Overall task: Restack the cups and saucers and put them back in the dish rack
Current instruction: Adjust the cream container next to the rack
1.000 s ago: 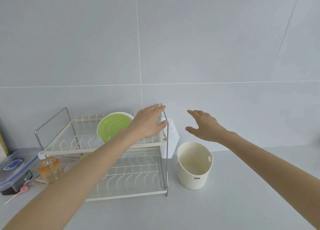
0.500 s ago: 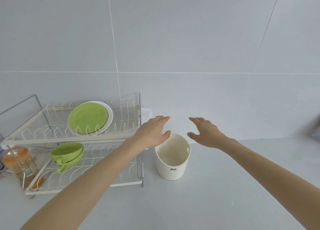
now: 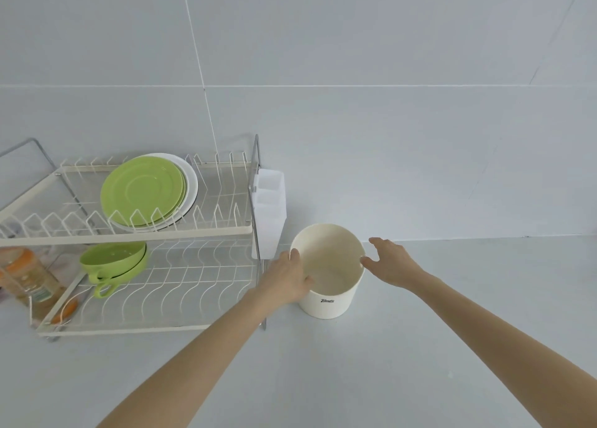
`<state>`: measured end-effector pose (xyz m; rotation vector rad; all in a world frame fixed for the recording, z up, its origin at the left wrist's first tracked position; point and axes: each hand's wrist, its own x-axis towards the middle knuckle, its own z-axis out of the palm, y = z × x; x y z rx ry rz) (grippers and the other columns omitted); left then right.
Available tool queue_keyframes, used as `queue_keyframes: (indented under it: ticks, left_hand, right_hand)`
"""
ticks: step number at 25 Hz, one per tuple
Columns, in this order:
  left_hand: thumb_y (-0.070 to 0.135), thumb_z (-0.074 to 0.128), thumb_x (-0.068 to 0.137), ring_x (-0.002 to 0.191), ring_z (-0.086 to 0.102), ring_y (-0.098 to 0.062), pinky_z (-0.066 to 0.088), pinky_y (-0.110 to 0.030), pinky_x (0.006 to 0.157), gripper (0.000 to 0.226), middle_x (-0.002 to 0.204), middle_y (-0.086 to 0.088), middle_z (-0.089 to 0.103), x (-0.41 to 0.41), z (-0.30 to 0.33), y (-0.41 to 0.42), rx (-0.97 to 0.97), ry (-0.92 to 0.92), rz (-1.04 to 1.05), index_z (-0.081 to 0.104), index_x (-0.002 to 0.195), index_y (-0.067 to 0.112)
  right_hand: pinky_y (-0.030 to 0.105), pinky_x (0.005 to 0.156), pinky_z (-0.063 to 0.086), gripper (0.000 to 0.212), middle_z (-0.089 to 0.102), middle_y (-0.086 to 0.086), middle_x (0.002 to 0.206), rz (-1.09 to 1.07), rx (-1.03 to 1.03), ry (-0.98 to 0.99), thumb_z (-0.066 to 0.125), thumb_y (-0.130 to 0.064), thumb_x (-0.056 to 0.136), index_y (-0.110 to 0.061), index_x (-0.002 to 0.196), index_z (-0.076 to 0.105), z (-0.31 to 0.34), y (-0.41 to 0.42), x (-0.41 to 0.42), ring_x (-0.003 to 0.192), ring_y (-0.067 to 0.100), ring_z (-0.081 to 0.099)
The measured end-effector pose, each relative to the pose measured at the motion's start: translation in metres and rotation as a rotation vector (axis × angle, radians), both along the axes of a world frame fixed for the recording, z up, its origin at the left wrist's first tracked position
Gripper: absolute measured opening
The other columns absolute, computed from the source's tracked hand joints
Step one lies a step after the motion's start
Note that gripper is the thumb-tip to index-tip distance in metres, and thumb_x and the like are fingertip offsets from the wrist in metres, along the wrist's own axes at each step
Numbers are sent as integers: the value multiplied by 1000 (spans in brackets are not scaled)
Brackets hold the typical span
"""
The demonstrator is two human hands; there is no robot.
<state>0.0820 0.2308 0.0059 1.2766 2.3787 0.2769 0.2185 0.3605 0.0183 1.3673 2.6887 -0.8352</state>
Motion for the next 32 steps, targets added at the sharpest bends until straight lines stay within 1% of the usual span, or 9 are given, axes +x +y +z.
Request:
queue_keyframes:
  ticks: [4,10,14,17,19,21,24,27,32]
  left_hand:
    - [23,44,91,127,42,-34,38,-36,97,62,141,-20,36,-4,-30,14,60,-201,158,16,140,-4]
    - [17,51,86,114,52,-34,44,-38,93,47,127,-18,51,-18,-50,27,247,-352,346,38,127,2]
    - [9,48,87,115,54,-31,42,-31,90,40,127,-15,54,-22,-51,29,317,-462,464,43,126,3]
    - [1,46,84,111,56,-26,47,-35,94,39,121,-9,59,-24,-46,27,385,-668,560,50,122,5]
    - [-2,45,84,107,56,-23,50,-29,85,38,114,-6,57,-18,-38,23,437,-795,588,49,121,5]
    - [0,46,86,104,55,-21,49,-27,81,32,110,-6,54,-13,-29,17,477,-848,593,49,118,6]
    - [3,48,88,103,55,-21,46,-29,85,20,111,-8,55,-3,-20,1,494,-925,592,49,107,9]
    - [4,50,88,101,57,-21,49,-31,88,17,111,-9,57,8,-17,-26,487,-982,574,49,105,8]
    - [5,50,89,101,59,-22,49,-32,90,21,112,-10,58,17,-23,-80,499,-999,566,50,109,7]
  right_hand:
    - [34,102,36,51,45,13,141,-118,-122,98,44,-22,93,-4,140,33,-28,15,-12,132,27,39]
    - [29,72,41,34,62,11,101,-225,-186,227,41,-13,90,-6,122,53,-50,25,-20,95,29,59]
    - [37,84,48,29,62,7,92,-222,-177,270,45,-14,89,-10,113,61,-51,26,-17,97,35,64]
    - [44,92,50,25,61,4,80,-225,-176,292,47,-12,88,-9,106,65,-49,25,-12,95,36,65]
    - [46,93,50,25,57,-1,70,-240,-156,311,47,-10,88,-8,104,66,-46,24,-7,93,37,66]
    - [44,92,50,25,53,-7,69,-247,-133,326,47,-10,89,-8,105,66,-39,20,-1,91,37,67]
    - [35,80,47,26,57,0,76,-233,-85,315,45,-13,89,-10,104,66,-26,6,12,92,38,66]
    - [39,85,49,26,62,5,87,-224,-64,308,45,-12,89,-10,104,67,-18,-17,25,92,39,65]
    - [42,87,50,25,63,6,87,-217,-77,311,46,-13,89,-7,101,68,-21,-72,40,91,40,66]
